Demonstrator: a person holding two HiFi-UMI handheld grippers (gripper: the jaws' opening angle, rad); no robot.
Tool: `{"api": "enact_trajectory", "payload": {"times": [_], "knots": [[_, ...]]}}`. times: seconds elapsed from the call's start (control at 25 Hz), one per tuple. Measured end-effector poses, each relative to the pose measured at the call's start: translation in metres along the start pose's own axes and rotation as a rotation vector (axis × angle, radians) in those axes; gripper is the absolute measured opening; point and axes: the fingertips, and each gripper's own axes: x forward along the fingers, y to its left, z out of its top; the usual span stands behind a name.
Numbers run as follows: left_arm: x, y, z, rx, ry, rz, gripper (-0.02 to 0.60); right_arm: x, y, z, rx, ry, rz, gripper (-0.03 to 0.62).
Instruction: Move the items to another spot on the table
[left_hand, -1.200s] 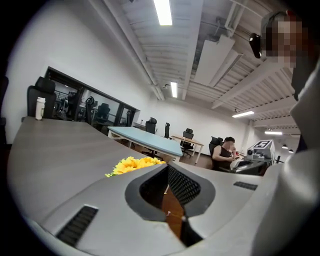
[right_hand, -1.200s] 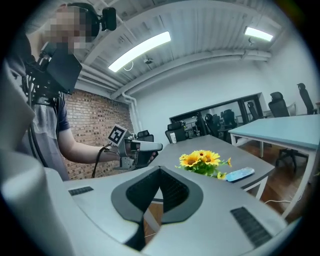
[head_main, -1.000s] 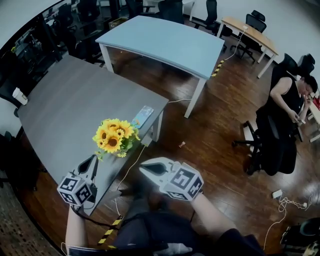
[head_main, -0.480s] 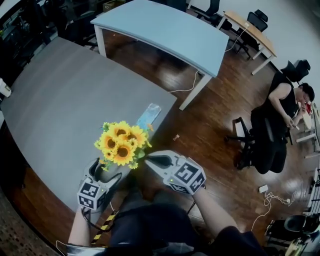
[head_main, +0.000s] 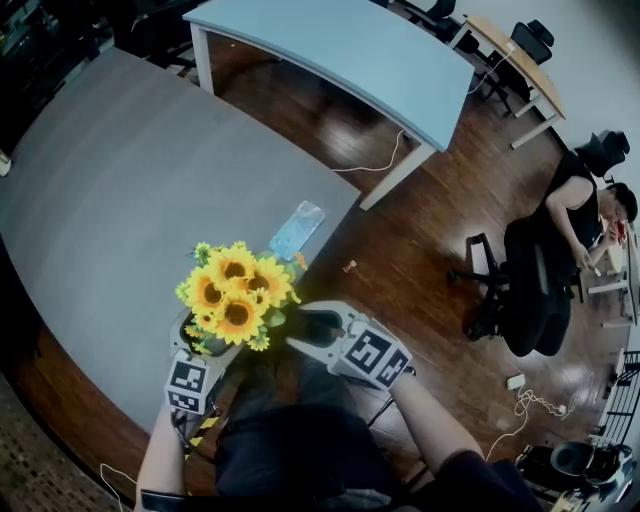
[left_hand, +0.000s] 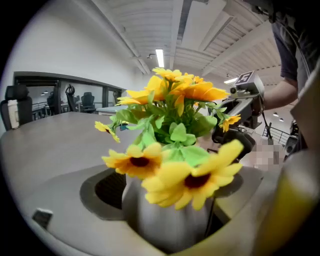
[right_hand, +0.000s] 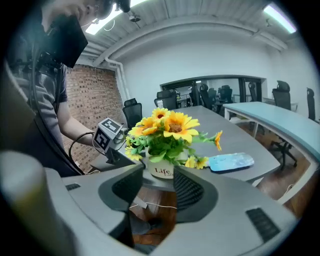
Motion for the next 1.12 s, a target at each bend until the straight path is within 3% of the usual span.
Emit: {"api": "enact_trajectory", "payload": {"times": [0.08,0.36,0.48,0.68,1.12], "knots": [[0.007,-0.003,0.001,-0.003,-0.013,0.02,0.501,0.002,-0.007,-0.008,0.017,0.019,0.022,0.275],[0.021,-0.008,0.001,0.013,0.001,-0.003,0.518,0.032,-0.021,-0.016,0.018,0.01,0.081,0.436],[0.02,-0.002,0.007,0.064,-0.003,0.026,0.518,0.049,-0.024,-0.005,-0.018,-0.015,0.108,0.437],[0.029,-0.004,0.015,0.133,-0.002,-0.035,0.519,0.07,-0.032,0.003,-0.01,-0.034,0.115,0.443],[0.047,0.0,0.023,0.117,0.008,-0.109,0.492,0.093,-0.034,0.012,0.007,-0.027,0.107,0.454]]}}
